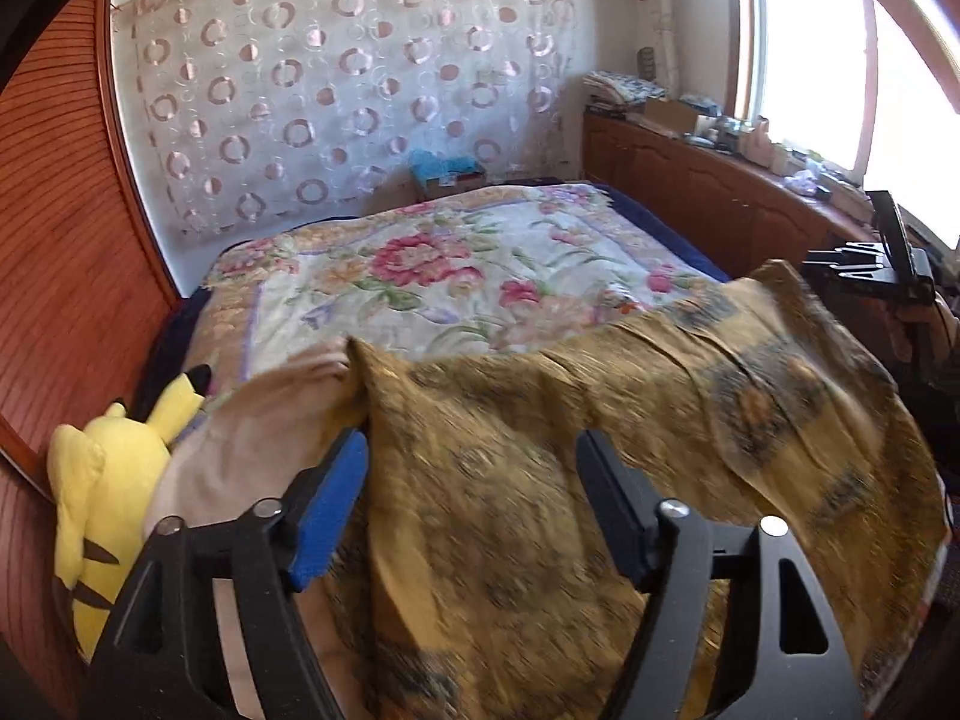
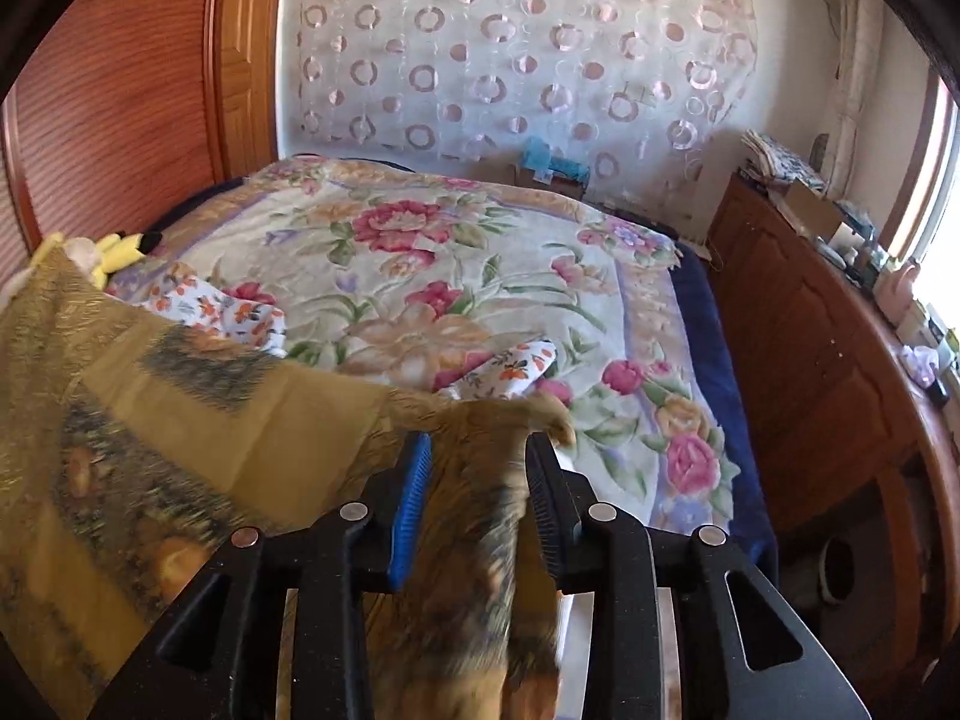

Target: Fold small clothes

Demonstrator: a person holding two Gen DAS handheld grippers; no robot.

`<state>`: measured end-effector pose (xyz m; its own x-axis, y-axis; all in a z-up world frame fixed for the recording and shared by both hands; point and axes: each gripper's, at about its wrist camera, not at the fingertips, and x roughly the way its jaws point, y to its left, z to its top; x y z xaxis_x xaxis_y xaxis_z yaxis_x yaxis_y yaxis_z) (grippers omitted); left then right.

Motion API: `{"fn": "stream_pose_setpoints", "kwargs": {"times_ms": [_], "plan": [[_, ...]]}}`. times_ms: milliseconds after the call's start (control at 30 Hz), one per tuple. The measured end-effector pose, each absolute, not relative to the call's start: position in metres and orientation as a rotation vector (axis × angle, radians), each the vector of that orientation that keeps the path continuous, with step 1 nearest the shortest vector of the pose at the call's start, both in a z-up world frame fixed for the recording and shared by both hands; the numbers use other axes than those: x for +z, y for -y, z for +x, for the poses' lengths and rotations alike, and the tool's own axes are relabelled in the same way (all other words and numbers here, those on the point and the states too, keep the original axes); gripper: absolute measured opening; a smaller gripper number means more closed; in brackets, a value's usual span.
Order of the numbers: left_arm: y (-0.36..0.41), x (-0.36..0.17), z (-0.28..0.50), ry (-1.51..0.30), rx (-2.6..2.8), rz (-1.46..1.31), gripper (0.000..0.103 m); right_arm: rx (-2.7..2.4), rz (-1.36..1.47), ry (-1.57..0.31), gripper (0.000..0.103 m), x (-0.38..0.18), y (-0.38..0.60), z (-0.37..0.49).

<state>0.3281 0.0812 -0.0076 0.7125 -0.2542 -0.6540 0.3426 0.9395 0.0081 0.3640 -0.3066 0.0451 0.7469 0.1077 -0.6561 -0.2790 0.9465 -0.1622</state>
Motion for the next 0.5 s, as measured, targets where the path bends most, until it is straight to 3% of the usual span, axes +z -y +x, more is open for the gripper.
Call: {"fn": "stream_pose_setpoints", "kwargs": {"times_ms": [167, 500], "plan": [[-0.068, -0.018, 0.276, -0.744, -0.399, 0.091, 0.078, 0.27, -0.24, -0.673, 0.034, 0.06, 0.316, 0.285], [-0.039, -0.055, 0.193, -0.819, -0.471, 0.067, 0.078, 0.276, -0.213, -0.725, 0.034, 0.031, 0.349, 0.159]]}}
